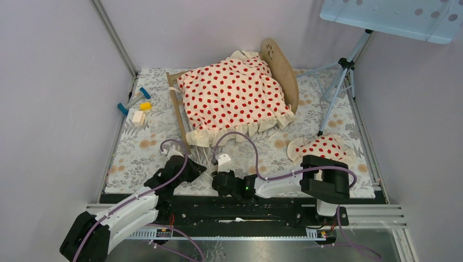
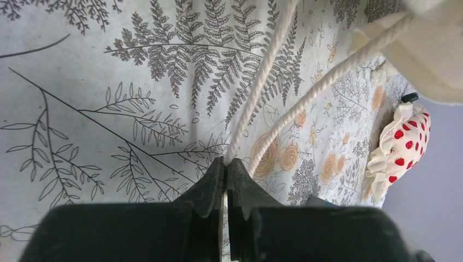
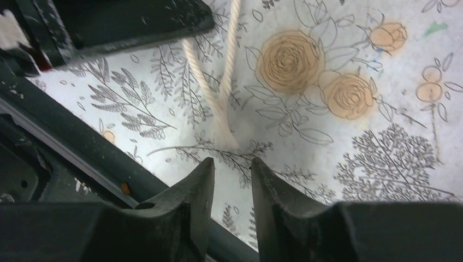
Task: Set up the pet bed
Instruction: Cross the ropes on the bed frame.
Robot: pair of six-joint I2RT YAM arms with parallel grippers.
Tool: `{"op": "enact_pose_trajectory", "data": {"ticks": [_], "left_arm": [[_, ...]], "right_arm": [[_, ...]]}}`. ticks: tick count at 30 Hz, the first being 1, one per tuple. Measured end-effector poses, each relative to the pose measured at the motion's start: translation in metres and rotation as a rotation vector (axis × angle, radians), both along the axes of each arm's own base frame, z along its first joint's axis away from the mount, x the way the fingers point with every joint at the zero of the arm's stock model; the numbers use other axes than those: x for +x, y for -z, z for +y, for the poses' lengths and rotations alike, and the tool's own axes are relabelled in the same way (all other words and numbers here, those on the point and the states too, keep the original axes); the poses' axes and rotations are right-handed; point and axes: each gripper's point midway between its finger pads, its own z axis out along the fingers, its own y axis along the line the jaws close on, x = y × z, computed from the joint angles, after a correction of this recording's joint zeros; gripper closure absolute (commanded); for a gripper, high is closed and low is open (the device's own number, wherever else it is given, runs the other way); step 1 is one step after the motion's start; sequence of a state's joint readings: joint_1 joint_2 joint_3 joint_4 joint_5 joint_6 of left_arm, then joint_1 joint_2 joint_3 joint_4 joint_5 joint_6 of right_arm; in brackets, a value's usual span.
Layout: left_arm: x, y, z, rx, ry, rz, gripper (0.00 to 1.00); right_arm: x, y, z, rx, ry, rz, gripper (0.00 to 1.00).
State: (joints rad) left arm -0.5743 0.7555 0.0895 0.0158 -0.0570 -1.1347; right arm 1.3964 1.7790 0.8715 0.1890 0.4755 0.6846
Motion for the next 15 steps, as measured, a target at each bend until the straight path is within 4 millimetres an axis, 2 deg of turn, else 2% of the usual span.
{"op": "enact_pose_trajectory", "data": {"ticks": [3,7,15], "left_arm": [[-0.001,0.0,0.002,0.005,-0.004,0.002,1.0],[-0.002,-0.001,0.003,0.009,-0.006,0.006,1.0],[-0.002,-0.015,0.005,0.032,-0.011,0.028,1.0]], "right_arm": [[-0.003,-0.001,-0.009,-0.017,-0.012,0.004,0.52],[-0.006,-0.005,-0.019,-0.029,-0.028,0.005,0.51],[-0.005,-0.034,-0.02,0.025,-0.048,-0.028,0.5]]}}
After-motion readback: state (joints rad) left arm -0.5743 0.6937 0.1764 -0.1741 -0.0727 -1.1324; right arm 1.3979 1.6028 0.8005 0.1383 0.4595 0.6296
